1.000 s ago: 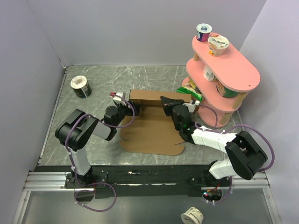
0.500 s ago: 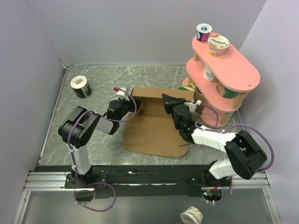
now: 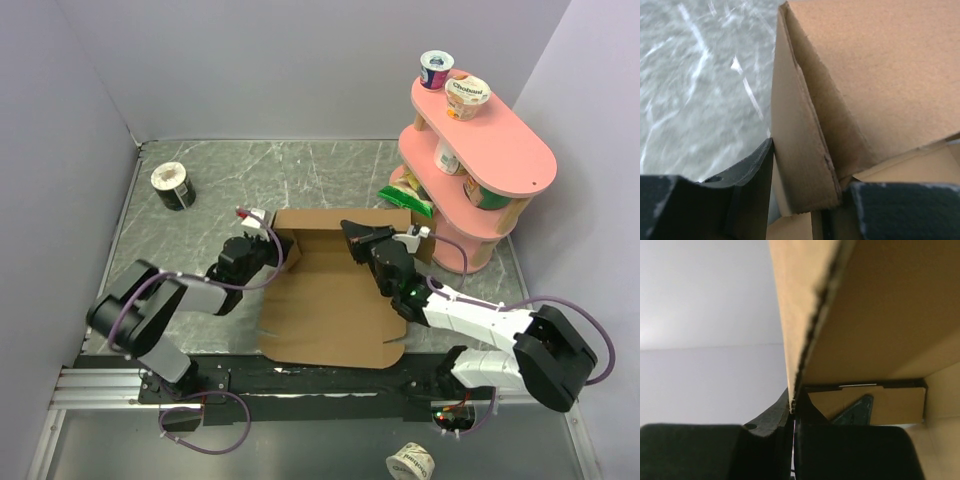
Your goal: Fold the paper box
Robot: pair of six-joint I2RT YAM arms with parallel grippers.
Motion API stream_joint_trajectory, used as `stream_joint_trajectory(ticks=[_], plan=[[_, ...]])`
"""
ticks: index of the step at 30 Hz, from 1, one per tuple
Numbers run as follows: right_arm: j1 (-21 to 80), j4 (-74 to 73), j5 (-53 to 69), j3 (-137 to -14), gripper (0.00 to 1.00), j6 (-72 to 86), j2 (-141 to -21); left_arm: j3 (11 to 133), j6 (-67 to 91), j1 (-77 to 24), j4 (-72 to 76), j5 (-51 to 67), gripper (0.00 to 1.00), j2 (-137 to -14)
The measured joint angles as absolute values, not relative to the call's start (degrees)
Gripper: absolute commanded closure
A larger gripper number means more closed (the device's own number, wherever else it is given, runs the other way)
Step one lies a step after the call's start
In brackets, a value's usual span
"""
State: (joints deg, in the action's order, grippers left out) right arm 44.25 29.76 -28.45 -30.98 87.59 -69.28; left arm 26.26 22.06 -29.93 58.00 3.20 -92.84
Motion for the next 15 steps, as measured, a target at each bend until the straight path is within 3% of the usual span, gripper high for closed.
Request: stream_joint_trajectory(ticks=[6,15], plan=[[46.85,23.59,-29.8,-29.52,1.0,89.91,-65.71,23.38,20.64,-35.77,48.38,-10.17,0.87,-84.09],[48.6,17.19,-31.7,-28.21,1.0,91.13,-61.45,23.51,20.93,-41.87,45.93,-24.8,0.88,-83.35]])
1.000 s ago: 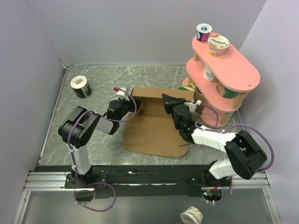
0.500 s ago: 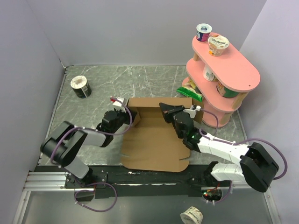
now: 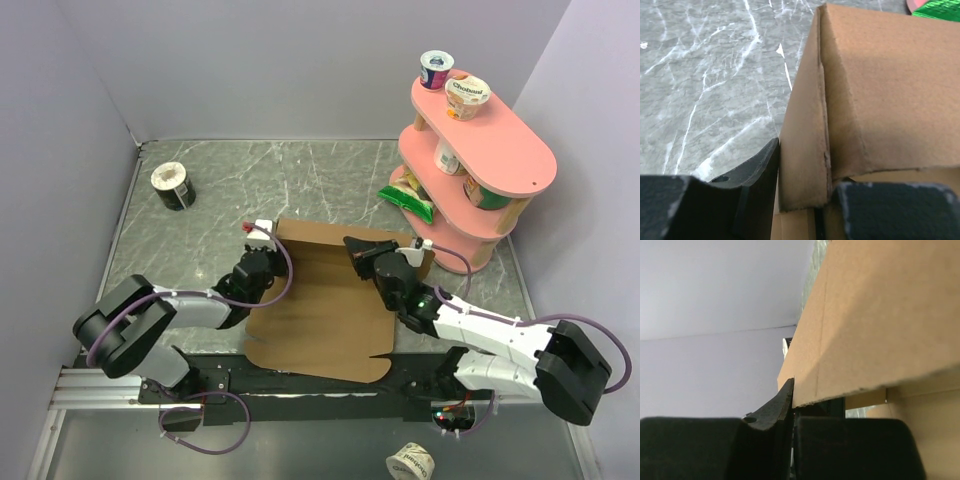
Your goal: Fold the paper box
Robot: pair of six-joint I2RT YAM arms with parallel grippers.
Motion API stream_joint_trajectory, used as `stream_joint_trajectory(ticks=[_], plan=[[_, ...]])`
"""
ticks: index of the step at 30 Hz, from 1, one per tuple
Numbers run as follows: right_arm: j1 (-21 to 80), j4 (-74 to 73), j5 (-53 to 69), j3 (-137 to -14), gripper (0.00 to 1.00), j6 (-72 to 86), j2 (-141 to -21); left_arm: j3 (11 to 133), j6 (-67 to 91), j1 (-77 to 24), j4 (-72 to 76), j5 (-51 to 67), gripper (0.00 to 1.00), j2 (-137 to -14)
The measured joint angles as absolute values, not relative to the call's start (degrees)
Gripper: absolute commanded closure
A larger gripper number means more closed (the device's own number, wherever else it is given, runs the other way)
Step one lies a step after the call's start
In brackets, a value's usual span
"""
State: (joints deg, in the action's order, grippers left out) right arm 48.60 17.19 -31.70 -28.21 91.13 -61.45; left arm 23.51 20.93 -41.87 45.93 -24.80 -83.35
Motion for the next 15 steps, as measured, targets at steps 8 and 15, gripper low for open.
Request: stream_joint_trajectory(ticks=[8,15], plan=[[49.1,12.78,-33.04,-28.49,1.0,92.2,-59.31,25.32,22.0,-44.29,44.71,-30.26,0.96,-84.77],[49.15,11.55,-34.13,-28.51,1.0,92.47,-58.78,28.32,21.98,-47.07,44.69,-37.6,0.98,-88.42]])
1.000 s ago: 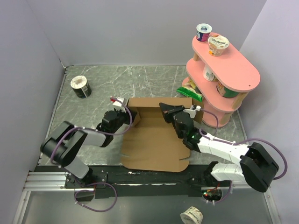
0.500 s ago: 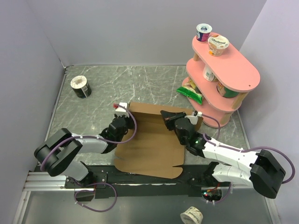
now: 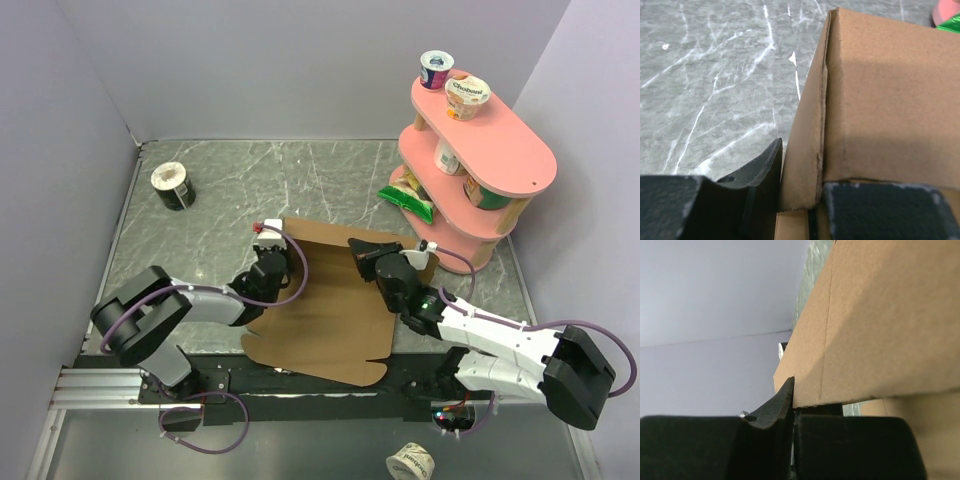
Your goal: Fold the paper box
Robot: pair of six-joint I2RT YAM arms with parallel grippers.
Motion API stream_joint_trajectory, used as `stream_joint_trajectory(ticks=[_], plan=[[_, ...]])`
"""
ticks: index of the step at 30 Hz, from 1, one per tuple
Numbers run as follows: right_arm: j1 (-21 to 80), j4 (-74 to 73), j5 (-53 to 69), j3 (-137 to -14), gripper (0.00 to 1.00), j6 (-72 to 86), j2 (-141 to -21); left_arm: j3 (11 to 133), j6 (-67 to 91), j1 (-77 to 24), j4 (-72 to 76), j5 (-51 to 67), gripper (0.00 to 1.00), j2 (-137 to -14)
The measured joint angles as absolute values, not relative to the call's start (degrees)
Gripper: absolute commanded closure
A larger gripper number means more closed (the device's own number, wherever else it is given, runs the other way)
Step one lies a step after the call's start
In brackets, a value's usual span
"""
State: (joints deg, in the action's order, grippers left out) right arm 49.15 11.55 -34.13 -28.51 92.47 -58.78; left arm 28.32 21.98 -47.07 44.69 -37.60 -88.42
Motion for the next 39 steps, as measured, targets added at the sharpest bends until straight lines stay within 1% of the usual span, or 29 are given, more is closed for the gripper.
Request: stream_joint_trajectory(ticks=[4,26,31,32,35,36,37,39], plan=[[49.1,11.05,-34.72,-28.51,1.0,92.62,-58.37,30.02,22.39,-48.36,43.9,-41.01,0.99,-89.95],[47.79,11.14,-34.52,-27.73,1.0,89.47,-56.77,33.8,25.39,-49.8,37.04,-43.88,0.98,-90.61],[47.7,13.23,-33.98,-26.94,1.0,88.4,-56.86,32.6,25.65,-49.82,39.09,-43.24,0.92,-90.61],[47.68,13.8,-33.78,-26.74,1.0,88.38,-56.93,32.1,25.76,-49.8,39.97,-43.11,0.89,-90.61],[47.66,15.79,-33.32,-26.2,1.0,87.72,-57.25,31.18,26.06,-49.8,41.63,-42.94,0.82,-90.59],[47.66,16.29,-33.26,-25.98,1.0,87.53,-57.32,31.11,26.13,-49.8,41.85,-42.92,0.8,-90.59],[47.66,16.71,-33.23,-25.8,1.0,87.29,-57.32,31.05,26.13,-49.8,42.06,-42.83,0.73,-90.59],[47.64,16.99,-33.12,-25.8,1.0,86.85,-57.32,30.7,26.22,-49.78,42.7,-42.72,0.64,-90.59]])
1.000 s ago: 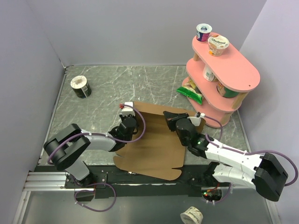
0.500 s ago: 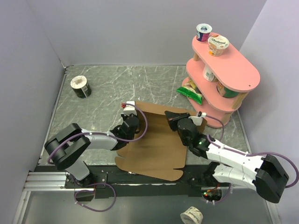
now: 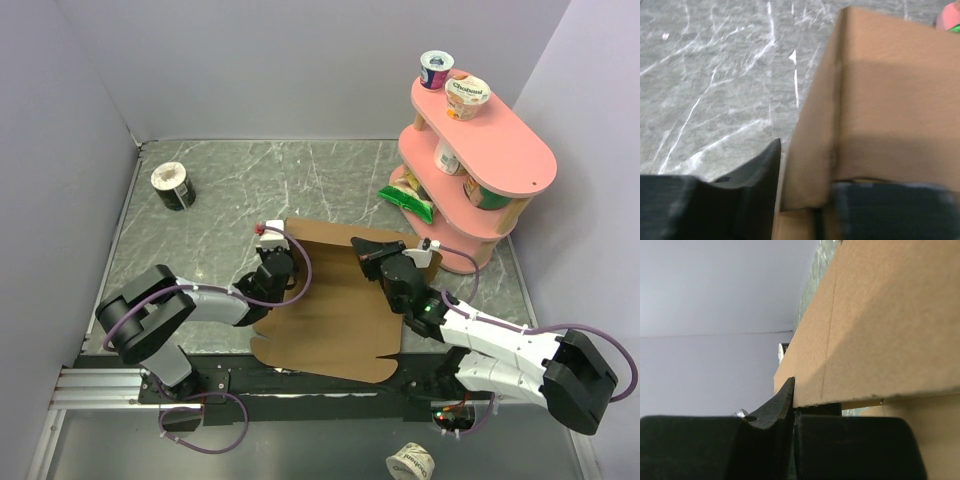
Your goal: Fold the paper box
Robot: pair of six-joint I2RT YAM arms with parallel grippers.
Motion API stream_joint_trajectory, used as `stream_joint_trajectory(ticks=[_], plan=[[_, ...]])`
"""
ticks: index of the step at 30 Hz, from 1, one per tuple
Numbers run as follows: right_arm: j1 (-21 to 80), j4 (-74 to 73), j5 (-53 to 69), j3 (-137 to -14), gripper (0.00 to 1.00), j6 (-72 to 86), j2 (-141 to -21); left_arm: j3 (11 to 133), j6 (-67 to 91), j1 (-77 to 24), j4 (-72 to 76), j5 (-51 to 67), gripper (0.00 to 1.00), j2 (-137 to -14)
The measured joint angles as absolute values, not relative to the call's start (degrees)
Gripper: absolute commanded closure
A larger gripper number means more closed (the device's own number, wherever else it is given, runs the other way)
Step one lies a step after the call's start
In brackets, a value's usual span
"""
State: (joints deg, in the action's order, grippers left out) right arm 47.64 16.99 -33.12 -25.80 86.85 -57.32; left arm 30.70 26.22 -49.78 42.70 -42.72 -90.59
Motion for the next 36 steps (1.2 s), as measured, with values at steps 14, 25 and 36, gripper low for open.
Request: stream_joint_trajectory(ticks=[14,25,36], plan=[[47.46,16.88,-32.58,-25.47,1.0,85.73,-56.69,24.53,29.98,-48.14,44.42,-39.24,0.31,-90.87],[47.46,16.86,-32.16,-25.36,1.0,84.66,-56.1,21.65,28.82,-47.27,51.96,-35.55,0.28,-91.94],[47.2,17.15,-33.21,-25.1,1.0,84.05,-55.94,22.13,26.63,-45.3,60.93,-30.33,0.19,-97.23]])
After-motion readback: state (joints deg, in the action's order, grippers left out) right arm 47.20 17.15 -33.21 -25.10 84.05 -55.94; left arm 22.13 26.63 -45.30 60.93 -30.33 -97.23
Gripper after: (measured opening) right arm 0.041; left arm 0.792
